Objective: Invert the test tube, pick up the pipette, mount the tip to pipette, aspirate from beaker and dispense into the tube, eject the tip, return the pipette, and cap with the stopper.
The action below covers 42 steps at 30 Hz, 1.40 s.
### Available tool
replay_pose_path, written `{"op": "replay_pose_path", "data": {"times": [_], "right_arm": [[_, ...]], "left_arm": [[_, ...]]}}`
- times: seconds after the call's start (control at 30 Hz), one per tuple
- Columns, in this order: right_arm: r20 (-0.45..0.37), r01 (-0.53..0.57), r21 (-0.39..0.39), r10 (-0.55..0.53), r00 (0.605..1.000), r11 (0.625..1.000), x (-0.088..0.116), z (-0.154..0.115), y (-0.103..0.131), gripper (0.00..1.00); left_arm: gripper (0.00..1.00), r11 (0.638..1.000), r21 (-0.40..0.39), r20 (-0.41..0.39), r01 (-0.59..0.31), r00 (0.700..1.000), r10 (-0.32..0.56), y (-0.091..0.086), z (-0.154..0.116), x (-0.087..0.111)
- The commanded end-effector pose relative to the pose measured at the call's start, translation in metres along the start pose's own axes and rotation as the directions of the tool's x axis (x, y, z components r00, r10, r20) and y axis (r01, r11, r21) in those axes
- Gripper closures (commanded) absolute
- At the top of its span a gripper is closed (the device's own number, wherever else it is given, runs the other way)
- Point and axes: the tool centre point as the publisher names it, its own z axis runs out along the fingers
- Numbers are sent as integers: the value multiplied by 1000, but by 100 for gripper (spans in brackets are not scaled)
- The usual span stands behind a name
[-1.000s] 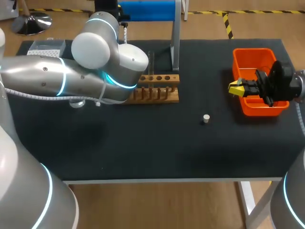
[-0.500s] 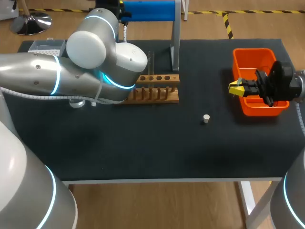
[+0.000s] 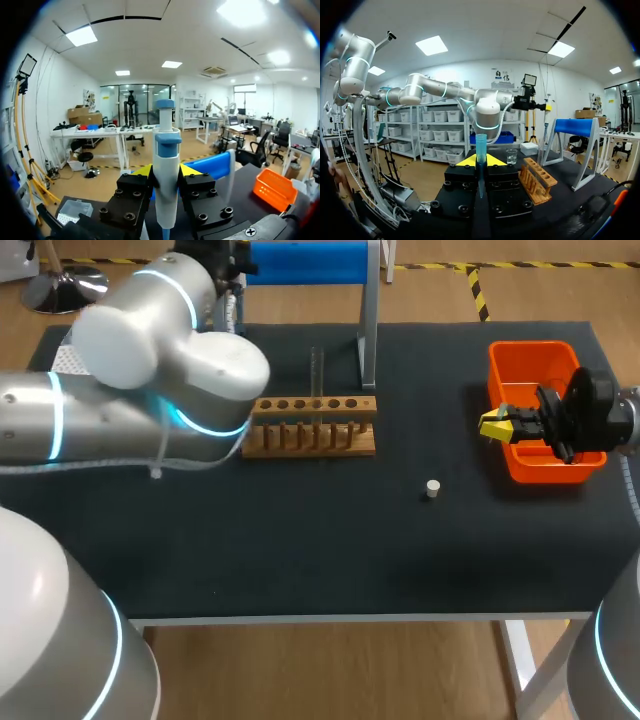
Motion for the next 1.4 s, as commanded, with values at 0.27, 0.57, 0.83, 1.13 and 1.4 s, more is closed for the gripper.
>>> {"op": "replay_pose_path", "data": {"times": [0.27,0.57,0.83,1.13,1.4], "right_arm": [[2,1,2,-1,1000,1000,1,0,0,100],[2,1,2,-1,1000,1000,1,0,0,100],[2,1,2,-1,1000,1000,1,0,0,100],[2,1,2,-1,1000,1000,1,0,0,100],[2,1,2,-1,1000,1000,1,0,0,100]], "left_arm": [[100,999,-2,-392,-44,919,40,-18,-50,-2],[100,993,-21,-533,-114,842,86,-21,-62,10],[100,993,-21,-533,-114,842,86,-21,-62,10],[100,993,-21,-533,-114,842,86,-21,-62,10],[100,990,30,-622,-136,773,125,-28,-94,34]]}}
